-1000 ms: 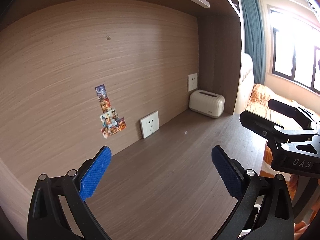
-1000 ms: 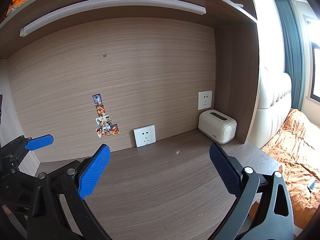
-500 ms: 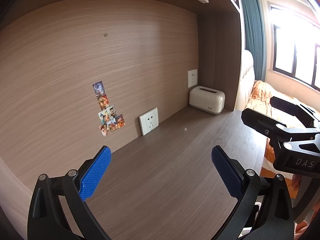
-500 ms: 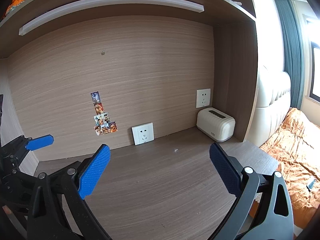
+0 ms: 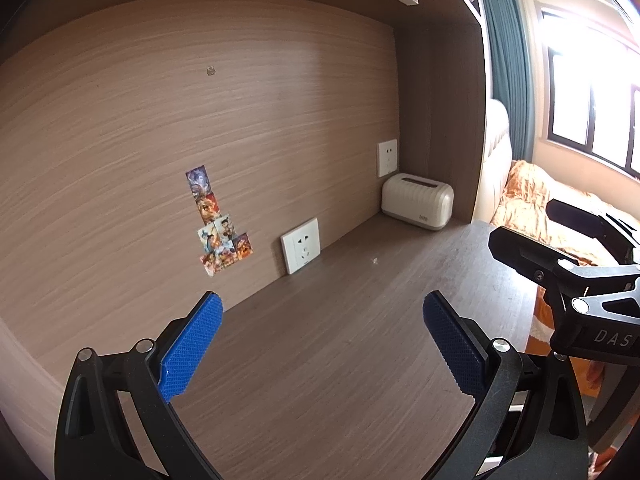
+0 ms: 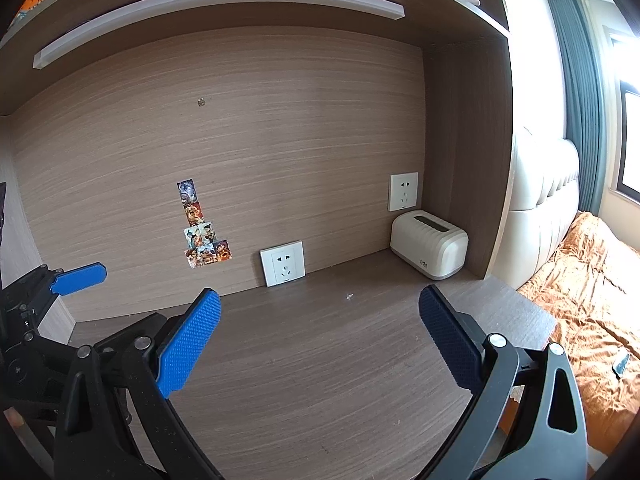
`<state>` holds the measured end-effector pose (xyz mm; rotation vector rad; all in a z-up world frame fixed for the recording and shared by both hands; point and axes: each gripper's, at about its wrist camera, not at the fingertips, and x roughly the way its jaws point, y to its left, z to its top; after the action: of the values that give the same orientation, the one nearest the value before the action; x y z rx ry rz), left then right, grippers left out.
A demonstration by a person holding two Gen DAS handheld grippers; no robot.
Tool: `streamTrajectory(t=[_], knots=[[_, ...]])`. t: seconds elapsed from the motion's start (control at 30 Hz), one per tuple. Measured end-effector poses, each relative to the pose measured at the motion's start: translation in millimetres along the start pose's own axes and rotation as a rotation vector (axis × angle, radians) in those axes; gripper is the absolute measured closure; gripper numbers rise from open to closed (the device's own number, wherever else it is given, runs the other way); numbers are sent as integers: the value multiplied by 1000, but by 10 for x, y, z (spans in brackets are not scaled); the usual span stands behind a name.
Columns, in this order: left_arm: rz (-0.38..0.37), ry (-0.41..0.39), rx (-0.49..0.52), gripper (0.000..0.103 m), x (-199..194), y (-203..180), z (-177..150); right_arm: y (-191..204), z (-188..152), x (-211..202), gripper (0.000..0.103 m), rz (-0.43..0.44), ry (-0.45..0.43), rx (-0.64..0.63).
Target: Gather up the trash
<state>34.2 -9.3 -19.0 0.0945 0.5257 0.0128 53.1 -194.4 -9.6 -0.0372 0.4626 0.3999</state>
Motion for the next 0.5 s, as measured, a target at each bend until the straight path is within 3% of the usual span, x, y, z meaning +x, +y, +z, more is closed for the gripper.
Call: streamTrajectory(t=[0.5], knots=[[-32,29,8,5,182,38,45,4,-8,145,4,-28,29,6]])
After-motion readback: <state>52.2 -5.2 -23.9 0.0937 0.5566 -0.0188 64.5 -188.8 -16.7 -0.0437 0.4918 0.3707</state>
